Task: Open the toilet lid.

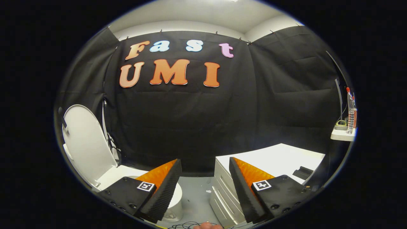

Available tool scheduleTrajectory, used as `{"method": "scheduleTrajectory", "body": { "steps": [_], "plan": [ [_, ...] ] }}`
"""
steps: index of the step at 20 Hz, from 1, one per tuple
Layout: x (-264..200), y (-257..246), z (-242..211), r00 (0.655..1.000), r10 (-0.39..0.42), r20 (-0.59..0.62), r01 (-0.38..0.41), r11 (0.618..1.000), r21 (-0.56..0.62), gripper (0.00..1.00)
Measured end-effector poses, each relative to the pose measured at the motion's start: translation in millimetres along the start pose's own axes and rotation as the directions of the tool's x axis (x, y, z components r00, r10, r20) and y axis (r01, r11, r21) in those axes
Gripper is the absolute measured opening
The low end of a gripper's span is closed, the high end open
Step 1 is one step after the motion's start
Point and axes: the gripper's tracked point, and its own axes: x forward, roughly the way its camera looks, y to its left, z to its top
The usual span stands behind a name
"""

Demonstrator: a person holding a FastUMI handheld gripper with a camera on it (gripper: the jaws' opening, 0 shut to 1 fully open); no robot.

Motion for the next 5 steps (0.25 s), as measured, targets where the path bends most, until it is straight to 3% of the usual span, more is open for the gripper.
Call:
{"method": "scheduleTrajectory", "body": {
  "steps": [5],
  "plan": [
    [-0.6,2.7,-0.5,1.0,0.005,0.001,-0.005,1.0,-0.009,0.96]
  ]
}}
